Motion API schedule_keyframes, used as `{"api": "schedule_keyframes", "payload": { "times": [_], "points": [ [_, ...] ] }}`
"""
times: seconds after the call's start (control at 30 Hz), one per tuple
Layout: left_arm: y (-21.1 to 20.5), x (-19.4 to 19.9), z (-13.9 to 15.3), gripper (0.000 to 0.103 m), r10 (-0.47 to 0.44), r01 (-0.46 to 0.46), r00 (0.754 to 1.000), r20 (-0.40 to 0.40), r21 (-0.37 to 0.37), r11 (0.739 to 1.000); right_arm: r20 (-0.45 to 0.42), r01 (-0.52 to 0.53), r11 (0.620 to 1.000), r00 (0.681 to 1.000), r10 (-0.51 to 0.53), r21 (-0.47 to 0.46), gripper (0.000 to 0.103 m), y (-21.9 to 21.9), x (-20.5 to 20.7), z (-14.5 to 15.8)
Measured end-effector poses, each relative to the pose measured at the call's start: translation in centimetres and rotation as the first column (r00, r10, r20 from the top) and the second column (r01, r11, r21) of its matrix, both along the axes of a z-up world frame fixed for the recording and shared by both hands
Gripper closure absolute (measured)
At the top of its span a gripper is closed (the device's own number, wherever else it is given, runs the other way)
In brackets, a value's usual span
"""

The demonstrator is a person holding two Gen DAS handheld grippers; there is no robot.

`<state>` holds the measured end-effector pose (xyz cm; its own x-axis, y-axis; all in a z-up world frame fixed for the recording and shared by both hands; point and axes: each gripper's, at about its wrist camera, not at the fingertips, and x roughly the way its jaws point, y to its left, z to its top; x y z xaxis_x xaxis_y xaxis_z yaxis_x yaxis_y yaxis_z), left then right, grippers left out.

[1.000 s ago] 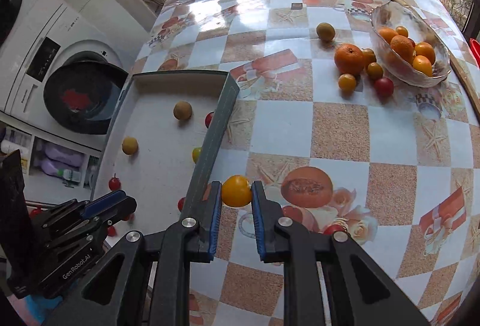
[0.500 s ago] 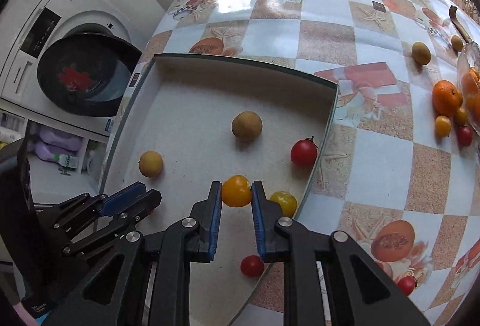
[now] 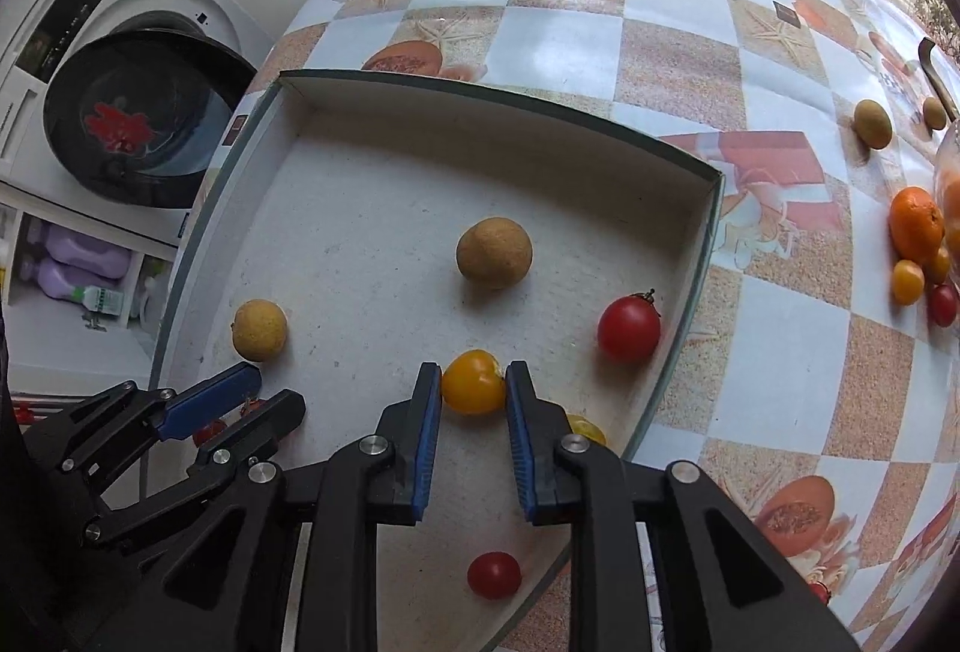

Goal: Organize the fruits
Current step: 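Carry both tomatoes over the grey tray and open both grippers, then grasp an orange-yellow tomato with the left gripper while the right grasps a red tomato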

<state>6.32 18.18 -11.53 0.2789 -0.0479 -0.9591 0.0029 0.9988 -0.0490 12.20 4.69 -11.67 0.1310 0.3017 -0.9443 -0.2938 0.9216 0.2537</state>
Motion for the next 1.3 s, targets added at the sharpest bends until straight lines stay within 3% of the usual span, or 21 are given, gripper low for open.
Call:
{"api": "schedule_keyframes", "payload": {
  "times": [0.03,0.07,0.27,0.5,0.8,1.07,1.3],
  "points": [
    [0.0,-0.1,0.3,0.020,0.004,-0.004,1.000,0.027,0.014,1.000,-0.007,0.002,1.000,1.000,-0.002,0.011,0.066,-0.1,0.0,0.1],
    [-0.1,-0.2,0.6,0.020,-0.001,0.000,0.999,0.045,0.017,1.000,-0.009,0.007,1.000,1.000,-0.006,0.019,0.051,-0.2,0.1,0.2],
    [0.1,-0.4,1.0,0.020,-0.014,0.013,0.999,0.030,0.020,1.000,0.059,0.043,0.992,0.997,-0.050,0.114,0.024,-1.4,-0.7,3.5],
    [-2.1,-0.7,3.2,0.020,-0.076,0.073,0.995,0.068,0.042,0.996,0.128,0.191,0.978,0.971,-0.200,0.079,0.024,-7.5,-3.7,6.3],
    [-10.4,1.1,5.7,0.020,-0.231,0.231,0.967,0.110,0.008,0.973,0.069,0.431,0.901,0.901,-0.428,-0.043,0.024,-18.1,-9.1,3.9],
    [-18.1,3.8,5.1,0.020,-0.350,0.352,0.932,0.097,0.000,0.936,0.062,0.437,0.896,0.899,-0.433,-0.077,0.024,-19.8,-10.6,1.6],
    [-21.9,7.4,2.6,0.020,-0.342,0.345,0.937,0.075,-0.025,0.938,0.087,0.430,0.901,0.901,-0.425,-0.050,0.025,-19.5,-10.4,0.7]
  ]
}}
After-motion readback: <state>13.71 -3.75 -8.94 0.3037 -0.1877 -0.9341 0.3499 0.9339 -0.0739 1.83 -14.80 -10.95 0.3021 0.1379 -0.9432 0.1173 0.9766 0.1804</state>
